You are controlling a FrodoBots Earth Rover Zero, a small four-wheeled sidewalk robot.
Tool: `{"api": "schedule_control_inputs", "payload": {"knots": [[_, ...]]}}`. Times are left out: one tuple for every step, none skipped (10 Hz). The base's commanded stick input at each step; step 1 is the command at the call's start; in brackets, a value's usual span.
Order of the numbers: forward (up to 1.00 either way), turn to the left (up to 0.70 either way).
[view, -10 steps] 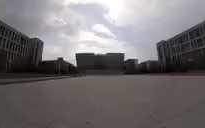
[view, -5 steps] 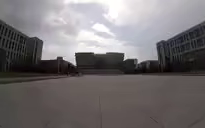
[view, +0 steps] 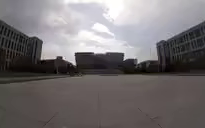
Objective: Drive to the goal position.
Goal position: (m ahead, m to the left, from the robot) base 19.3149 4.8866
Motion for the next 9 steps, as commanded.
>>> {"api": "schedule_control_inputs", "payload": {"knots": [[0.70,0.00],[0.70,0.00],[0.70,0.00],[0.70,0.00],[0.70,0.00],[0.70,0.00],[0.70,0.00],[0.70,0.00],[0.70,0.00]]}}
